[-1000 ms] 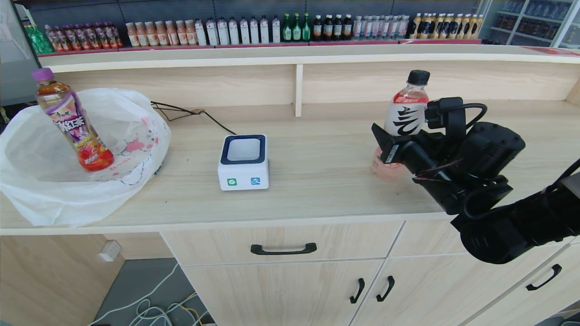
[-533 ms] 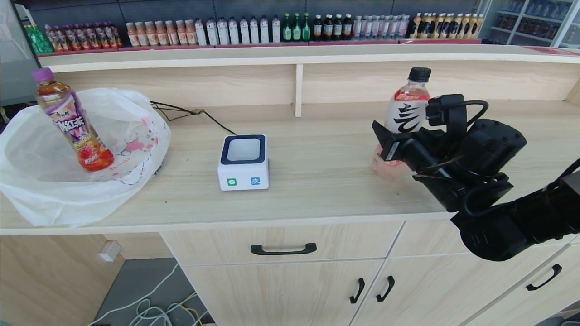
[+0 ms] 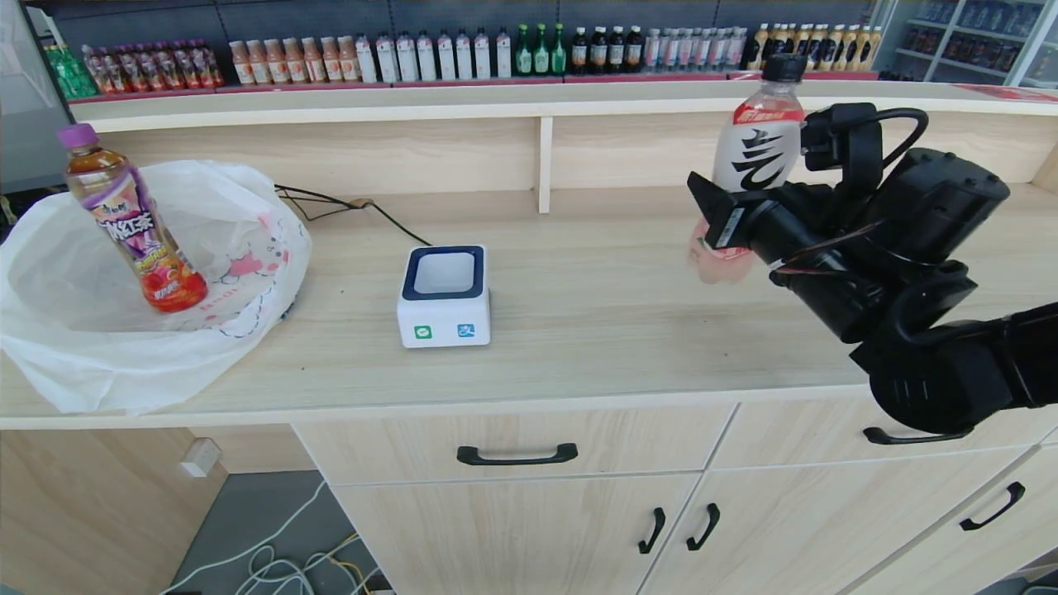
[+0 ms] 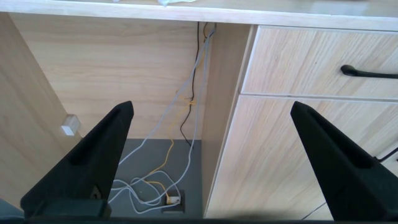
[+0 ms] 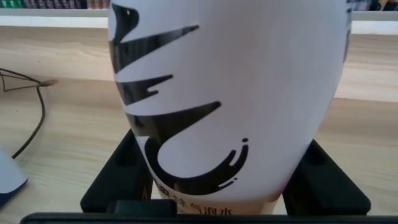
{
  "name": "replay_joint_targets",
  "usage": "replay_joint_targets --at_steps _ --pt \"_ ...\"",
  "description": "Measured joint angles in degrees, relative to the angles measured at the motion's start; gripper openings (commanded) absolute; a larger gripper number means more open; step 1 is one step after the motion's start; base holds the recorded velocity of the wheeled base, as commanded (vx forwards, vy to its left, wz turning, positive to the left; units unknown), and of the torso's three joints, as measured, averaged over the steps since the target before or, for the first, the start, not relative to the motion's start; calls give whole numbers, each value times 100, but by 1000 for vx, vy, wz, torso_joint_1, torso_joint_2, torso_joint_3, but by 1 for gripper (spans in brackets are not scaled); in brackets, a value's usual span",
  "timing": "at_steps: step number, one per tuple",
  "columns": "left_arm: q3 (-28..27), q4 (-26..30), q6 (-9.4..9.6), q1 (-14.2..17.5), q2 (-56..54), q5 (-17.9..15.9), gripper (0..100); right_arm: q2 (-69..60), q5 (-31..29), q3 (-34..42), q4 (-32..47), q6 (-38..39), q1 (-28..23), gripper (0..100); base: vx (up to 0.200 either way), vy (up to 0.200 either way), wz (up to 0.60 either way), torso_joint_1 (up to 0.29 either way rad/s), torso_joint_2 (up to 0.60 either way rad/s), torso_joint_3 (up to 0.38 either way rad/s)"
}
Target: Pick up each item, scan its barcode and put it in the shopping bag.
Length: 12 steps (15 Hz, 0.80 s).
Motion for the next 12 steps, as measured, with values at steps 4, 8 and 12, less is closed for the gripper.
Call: replay_joint_targets --at_steps 4,8,12 --pt "0 5 0 2 0 0 100 -642 -7 50 444 -319 119 0 0 0 0 0 0 0" --pt "0 5 0 0 0 0 100 -1090 -66 579 438 -580 491 0 0 0 0 0 0 0" --pt "0 2 -2 0 0 -2 100 -1337 -68 1346 49 -640 908 0 0 0 0 0 0 0"
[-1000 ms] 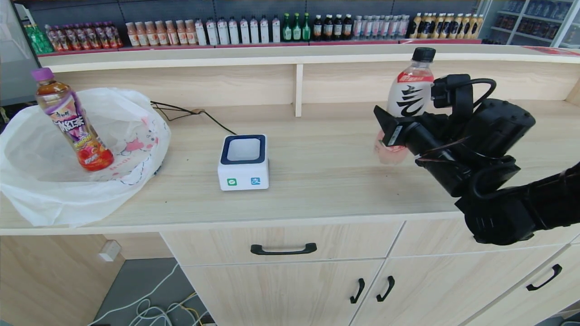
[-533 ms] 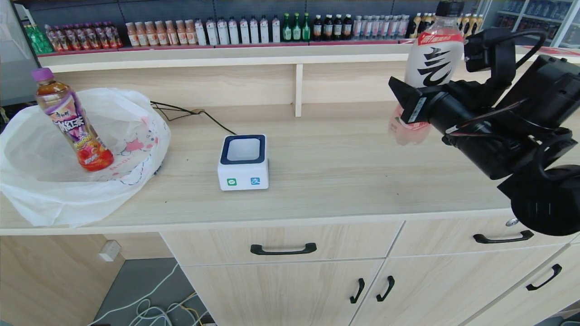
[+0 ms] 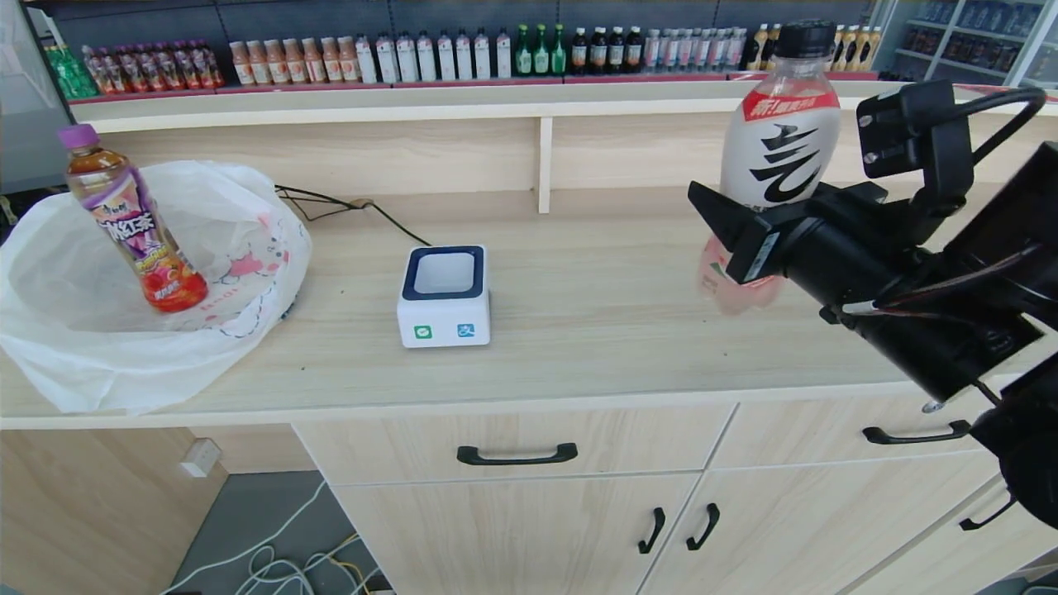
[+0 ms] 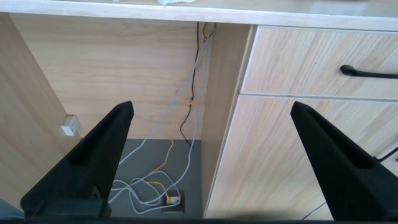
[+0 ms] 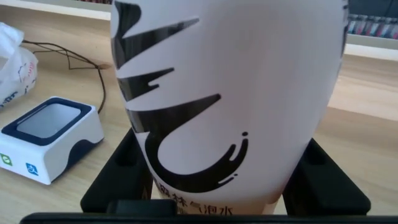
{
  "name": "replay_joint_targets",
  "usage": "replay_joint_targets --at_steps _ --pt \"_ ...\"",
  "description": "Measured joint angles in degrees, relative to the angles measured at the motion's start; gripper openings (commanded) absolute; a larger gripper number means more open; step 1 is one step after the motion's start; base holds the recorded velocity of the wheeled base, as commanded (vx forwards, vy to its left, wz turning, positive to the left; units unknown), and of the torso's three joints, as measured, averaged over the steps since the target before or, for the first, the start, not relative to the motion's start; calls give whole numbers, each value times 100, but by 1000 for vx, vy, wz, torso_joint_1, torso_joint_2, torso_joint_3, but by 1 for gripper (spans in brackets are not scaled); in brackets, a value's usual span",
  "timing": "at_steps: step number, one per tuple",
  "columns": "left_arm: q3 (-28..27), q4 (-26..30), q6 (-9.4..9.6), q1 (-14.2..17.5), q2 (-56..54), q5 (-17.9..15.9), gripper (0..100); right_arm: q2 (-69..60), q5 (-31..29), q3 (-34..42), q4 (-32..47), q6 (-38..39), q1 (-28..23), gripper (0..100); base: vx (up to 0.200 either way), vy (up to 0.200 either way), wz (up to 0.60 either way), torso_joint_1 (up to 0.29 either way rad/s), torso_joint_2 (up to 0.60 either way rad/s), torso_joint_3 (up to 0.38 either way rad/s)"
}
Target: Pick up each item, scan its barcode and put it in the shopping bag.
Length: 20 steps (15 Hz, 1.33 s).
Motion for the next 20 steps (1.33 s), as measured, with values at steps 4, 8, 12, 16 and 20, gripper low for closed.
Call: replay_joint_targets --at_steps 4,8,12,16,20 --pt "0 0 2 0 0 2 100 -55 50 800 -913 121 219 0 0 0 0 0 0 0" --pt "0 0 0 0 0 2 100 -204 28 1609 -1491 73 842 0 0 0 0 0 0 0" --pt "0 0 2 0 0 2 100 -417 24 1918 -1871 -296 1469 0 0 0 0 0 0 0" --pt "0 -2 2 0 0 2 100 -540 35 2288 -2031 -1079 2414 0 0 0 0 0 0 0" --pt "0 0 2 0 0 2 100 -529 46 2428 -2074 -1796 3170 0 0 0 0 0 0 0"
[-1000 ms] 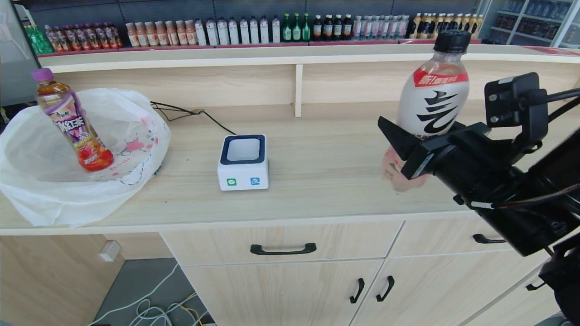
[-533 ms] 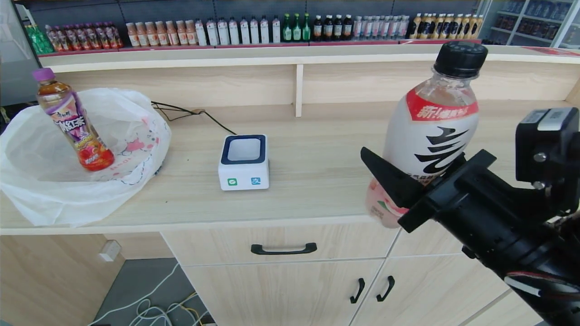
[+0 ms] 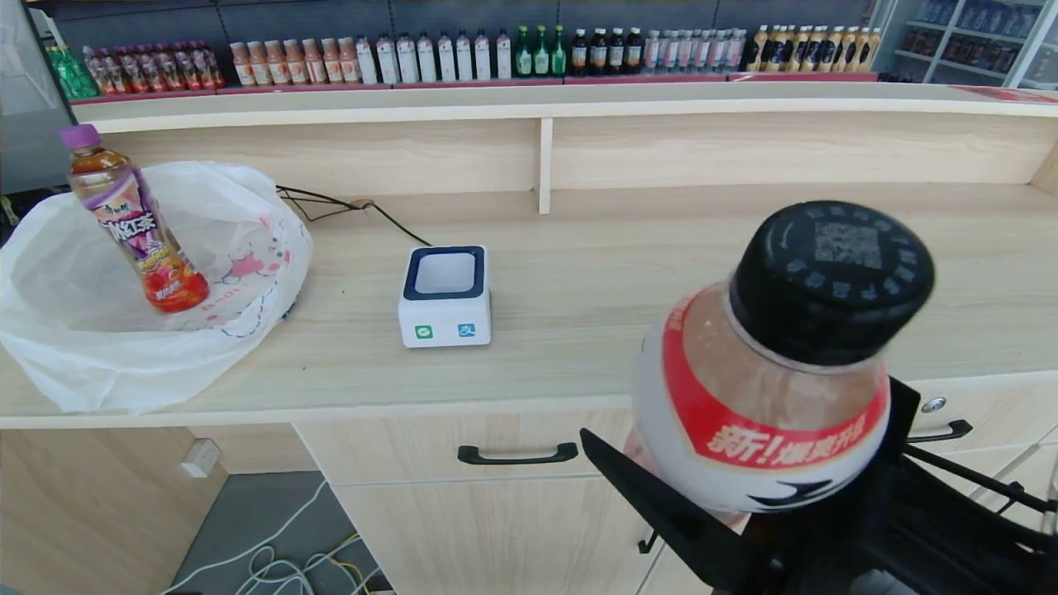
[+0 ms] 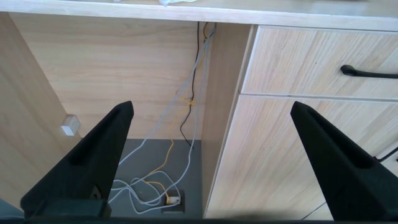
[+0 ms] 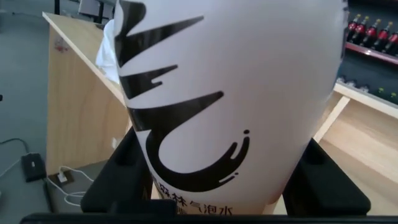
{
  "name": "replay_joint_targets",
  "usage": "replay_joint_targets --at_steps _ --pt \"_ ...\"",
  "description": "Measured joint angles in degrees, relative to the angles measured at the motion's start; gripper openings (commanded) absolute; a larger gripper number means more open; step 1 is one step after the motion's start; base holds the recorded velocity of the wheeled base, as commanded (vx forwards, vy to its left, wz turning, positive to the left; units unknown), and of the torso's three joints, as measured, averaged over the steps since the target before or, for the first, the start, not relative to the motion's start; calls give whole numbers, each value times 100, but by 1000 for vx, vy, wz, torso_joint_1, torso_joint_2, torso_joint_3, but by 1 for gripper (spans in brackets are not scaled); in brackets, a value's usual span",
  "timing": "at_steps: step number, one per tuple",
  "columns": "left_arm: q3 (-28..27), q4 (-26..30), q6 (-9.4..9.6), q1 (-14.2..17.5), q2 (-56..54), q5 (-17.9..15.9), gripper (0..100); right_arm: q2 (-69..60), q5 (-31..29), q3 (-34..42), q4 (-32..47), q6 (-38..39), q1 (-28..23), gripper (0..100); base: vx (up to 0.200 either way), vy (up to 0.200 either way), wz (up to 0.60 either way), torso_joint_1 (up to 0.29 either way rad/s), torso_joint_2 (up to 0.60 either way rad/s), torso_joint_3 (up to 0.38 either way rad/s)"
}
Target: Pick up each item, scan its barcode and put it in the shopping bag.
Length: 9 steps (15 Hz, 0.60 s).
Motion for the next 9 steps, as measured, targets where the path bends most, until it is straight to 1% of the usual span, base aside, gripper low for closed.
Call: replay_joint_targets --at_steps 1,3,5,6,8,9 --pt "0 -2 -2 0 0 0 100 11 2 16 2 -79 38 0 0 0 0 0 0 0" --pt "0 0 -2 0 0 0 100 41 247 35 2 -329 72 0 0 0 0 0 0 0" --pt "0 0 0 0 0 0 100 118 805 13 -102 -740 79 0 0 0 0 0 0 0" --pt "0 -2 -2 0 0 0 100 190 883 22 -296 -846 79 0 0 0 0 0 0 0" --pt "0 0 0 0 0 0 100 391 1064 30 -382 -1030 79 0 0 0 0 0 0 0" --pt "0 2 -2 2 0 0 100 474 1106 0 -393 -1317 79 0 0 0 0 0 0 0"
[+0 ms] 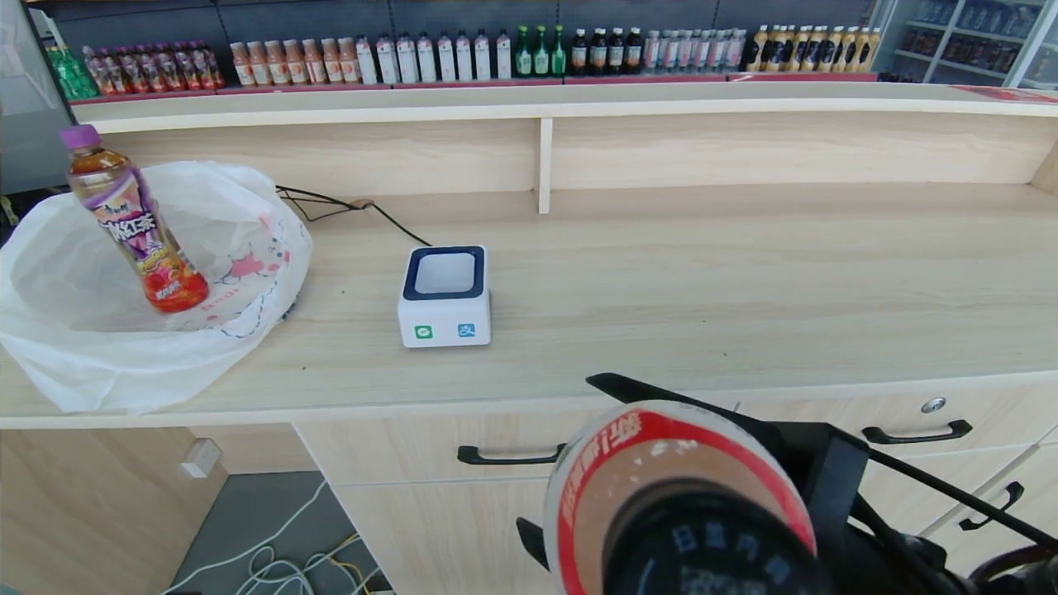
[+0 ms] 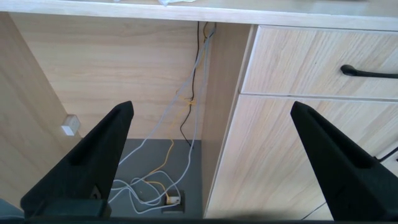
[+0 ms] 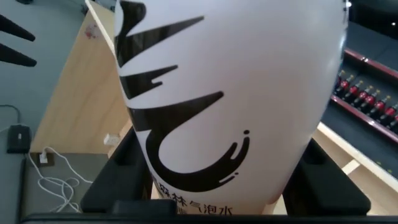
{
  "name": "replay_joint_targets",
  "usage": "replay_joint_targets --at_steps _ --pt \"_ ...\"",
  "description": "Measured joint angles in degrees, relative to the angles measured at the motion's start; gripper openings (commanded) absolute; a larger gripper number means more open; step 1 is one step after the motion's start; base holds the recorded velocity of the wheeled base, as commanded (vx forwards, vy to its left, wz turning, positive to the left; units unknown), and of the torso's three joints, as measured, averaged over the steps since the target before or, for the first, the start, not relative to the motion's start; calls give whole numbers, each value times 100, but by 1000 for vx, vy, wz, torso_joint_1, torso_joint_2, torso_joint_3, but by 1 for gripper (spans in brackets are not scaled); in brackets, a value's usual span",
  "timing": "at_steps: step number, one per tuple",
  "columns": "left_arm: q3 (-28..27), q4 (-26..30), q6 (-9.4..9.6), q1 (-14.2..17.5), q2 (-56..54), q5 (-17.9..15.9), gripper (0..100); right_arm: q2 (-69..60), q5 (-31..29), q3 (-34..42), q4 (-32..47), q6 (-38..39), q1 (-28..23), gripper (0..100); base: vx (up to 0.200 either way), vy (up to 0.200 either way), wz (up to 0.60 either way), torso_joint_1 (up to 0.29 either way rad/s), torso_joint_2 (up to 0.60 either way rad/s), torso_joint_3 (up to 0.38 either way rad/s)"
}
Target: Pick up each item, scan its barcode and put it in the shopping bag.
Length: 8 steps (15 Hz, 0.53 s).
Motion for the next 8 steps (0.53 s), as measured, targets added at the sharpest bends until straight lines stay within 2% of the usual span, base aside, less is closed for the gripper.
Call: replay_joint_targets --at_steps 5,8 --pt "0 0 0 -2 0 0 100 184 11 9 -5 -775 22 0 0 0 0 0 0 0" --pt "0 0 2 -2 0 0 100 215 11 127 -2 -1725 44 0 0 0 0 0 0 0"
